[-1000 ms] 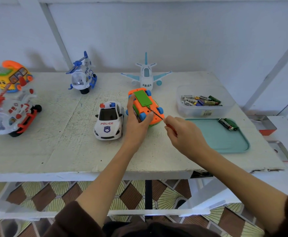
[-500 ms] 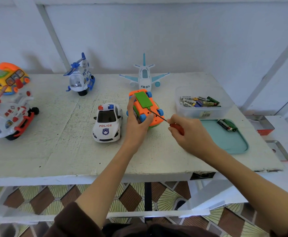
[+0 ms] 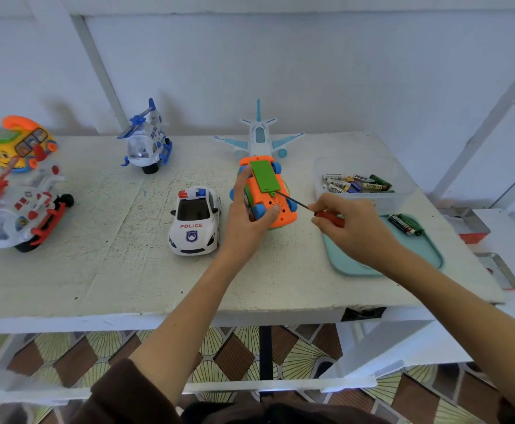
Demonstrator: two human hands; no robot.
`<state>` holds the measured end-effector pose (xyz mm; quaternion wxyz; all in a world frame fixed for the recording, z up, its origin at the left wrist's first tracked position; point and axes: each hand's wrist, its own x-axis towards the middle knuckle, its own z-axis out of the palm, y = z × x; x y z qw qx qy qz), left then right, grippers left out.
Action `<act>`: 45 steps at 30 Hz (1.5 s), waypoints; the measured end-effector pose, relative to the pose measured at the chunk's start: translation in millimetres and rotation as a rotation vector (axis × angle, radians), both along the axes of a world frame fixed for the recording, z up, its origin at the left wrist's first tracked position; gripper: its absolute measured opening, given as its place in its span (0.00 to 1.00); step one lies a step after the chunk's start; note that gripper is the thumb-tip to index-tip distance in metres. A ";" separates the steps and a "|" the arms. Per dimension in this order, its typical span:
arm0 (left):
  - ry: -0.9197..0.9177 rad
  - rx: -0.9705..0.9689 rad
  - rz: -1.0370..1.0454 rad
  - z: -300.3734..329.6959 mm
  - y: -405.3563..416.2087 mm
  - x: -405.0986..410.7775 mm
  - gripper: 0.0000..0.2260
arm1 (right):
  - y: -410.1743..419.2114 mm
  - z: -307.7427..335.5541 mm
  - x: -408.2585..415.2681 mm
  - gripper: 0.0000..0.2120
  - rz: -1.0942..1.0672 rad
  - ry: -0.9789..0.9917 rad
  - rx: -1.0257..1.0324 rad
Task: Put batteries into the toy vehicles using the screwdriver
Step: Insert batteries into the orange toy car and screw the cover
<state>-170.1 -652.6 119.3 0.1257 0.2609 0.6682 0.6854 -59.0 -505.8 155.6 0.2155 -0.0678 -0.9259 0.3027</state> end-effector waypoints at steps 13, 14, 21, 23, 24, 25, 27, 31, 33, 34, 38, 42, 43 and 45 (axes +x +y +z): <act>-0.159 0.063 0.044 1.9 -0.7 5.8 0.33 | -18.0 -13.9 -0.4 0.06 -0.003 0.108 0.131; -0.167 0.061 0.047 2.1 -0.9 6.1 0.33 | -18.5 -14.2 -0.6 0.06 -0.002 0.106 0.133; -0.083 -0.024 0.053 -0.1 -4.8 4.8 0.33 | -17.0 -8.6 0.6 0.05 -0.016 0.049 0.096; -0.058 -0.044 0.048 -1.8 -6.1 4.1 0.34 | -14.7 -6.8 0.5 0.05 -0.020 0.025 0.086; -0.060 -0.043 0.048 -2.3 -6.2 3.9 0.34 | -13.9 -7.1 0.6 0.05 -0.025 0.025 0.084; -0.065 -0.039 0.050 -2.6 -6.0 4.0 0.34 | -13.5 -7.7 0.6 0.05 -0.033 0.031 0.080; -0.066 -0.037 0.055 -2.0 -5.2 4.5 0.34 | -12.9 -9.0 1.2 0.05 -0.049 0.038 0.070; -0.055 -0.053 0.049 -2.9 -4.6 5.3 0.34 | -13.1 -10.2 2.2 0.04 -0.027 0.029 0.075; -0.061 -0.050 0.051 -4.0 -3.7 5.1 0.34 | -14.4 -10.3 2.3 0.04 -0.016 0.029 0.076; -0.065 -0.050 0.052 -4.4 -3.0 4.9 0.34 | -14.7 -10.5 2.2 0.04 -0.018 0.031 0.073; -0.063 -0.061 0.052 -4.8 -0.7 3.6 0.34 | -13.6 -13.2 1.3 0.04 -0.043 0.038 0.061; -0.073 -0.043 0.054 -7.6 -0.6 1.5 0.34 | -16.2 -14.0 0.6 0.04 -0.026 0.037 0.065; -0.068 -0.045 0.055 -7.6 -0.6 1.8 0.34 | -16.8 -14.1 0.7 0.04 -0.018 0.039 0.070; -0.048 -0.053 0.055 -6.9 -0.5 2.7 0.34 | -17.5 -13.5 0.7 0.04 -0.017 0.041 0.068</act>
